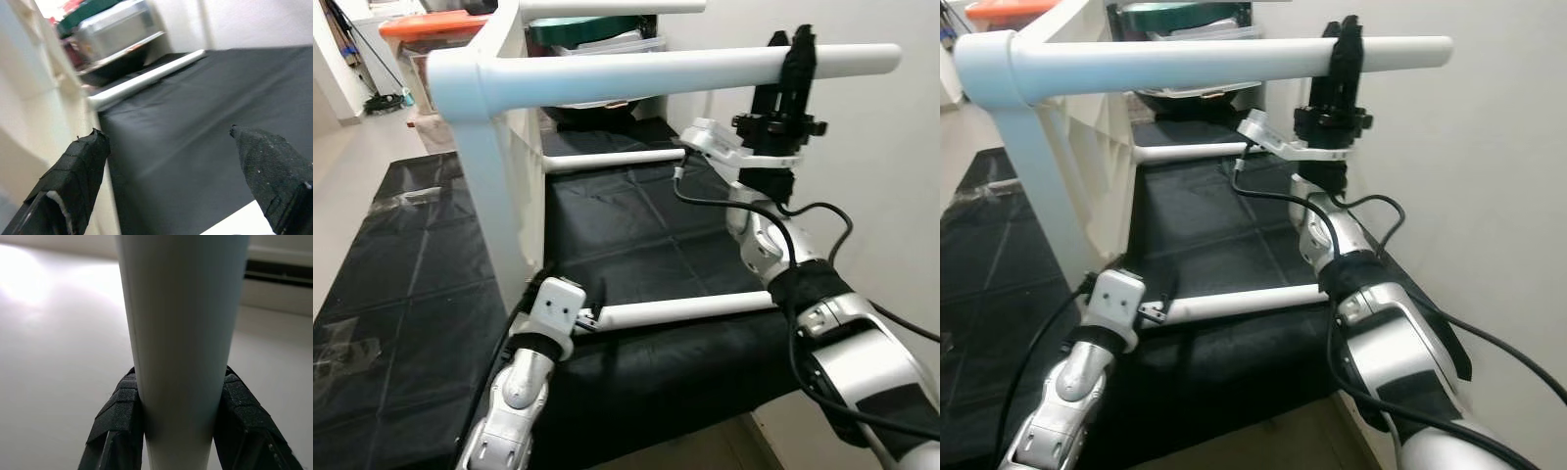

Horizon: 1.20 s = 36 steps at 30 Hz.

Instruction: Building children table

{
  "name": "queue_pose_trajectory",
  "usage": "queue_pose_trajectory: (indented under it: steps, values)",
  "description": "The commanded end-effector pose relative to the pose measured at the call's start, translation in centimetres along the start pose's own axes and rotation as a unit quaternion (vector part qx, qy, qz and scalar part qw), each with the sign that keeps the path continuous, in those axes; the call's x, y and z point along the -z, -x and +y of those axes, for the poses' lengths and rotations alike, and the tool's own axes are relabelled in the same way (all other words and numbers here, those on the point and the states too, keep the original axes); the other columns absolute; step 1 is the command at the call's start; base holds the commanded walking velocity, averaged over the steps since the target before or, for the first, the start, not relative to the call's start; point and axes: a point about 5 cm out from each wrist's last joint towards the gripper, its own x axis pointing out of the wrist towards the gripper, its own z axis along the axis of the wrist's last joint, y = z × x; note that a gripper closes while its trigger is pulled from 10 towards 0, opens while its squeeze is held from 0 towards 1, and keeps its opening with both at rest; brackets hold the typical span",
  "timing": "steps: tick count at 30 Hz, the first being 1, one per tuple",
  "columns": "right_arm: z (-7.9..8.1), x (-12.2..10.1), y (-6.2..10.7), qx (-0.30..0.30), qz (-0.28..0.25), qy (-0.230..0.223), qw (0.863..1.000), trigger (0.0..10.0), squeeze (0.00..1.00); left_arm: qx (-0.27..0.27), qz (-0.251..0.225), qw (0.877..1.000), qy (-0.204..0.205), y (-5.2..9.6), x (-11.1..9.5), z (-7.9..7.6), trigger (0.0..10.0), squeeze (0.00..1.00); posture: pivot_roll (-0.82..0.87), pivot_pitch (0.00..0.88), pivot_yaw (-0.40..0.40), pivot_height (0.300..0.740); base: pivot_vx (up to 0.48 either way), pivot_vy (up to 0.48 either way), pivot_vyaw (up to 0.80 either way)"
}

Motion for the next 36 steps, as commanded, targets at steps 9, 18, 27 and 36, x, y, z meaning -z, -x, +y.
queue_pose_trajectory:
  steps: [9, 18, 27, 36]
  values:
    - [-0.3, 2.7, -2.2, -0.019, 0.088, -0.020, 0.996, 0.0, 0.00, -0.222, 0.030, 0.968, -0.114, 1.9, 0.4, 12.7, 10.0, 0.00, 0.04, 0.061, 0.024, 0.740, 0.000, 0.000, 0.00]
    - [0.6, 5.6, -1.4, -0.089, 0.215, -0.045, 0.971, 0.0, 0.00, -0.291, 0.004, 0.933, -0.211, 3.8, -3.8, 22.1, 10.0, 0.00, 0.04, 0.061, 0.024, 0.740, 0.000, 0.000, 0.00]
    - [1.8, 6.2, 1.5, -0.148, 0.295, -0.102, 0.938, 0.0, 0.00, -0.325, -0.034, 0.907, -0.265, 3.8, -8.8, 27.5, 10.0, 0.00, 0.07, 0.055, 0.027, 0.740, 0.000, 0.000, 0.00]
    - [3.2, 0.0, 2.1, -0.185, 0.196, -0.182, 0.945, 0.0, 0.00, 0.114, 0.031, 0.993, 0.000, 2.1, -3.2, 9.0, 10.0, 0.00, 0.06, 0.040, 0.027, 0.740, 0.000, 0.000, 0.00]
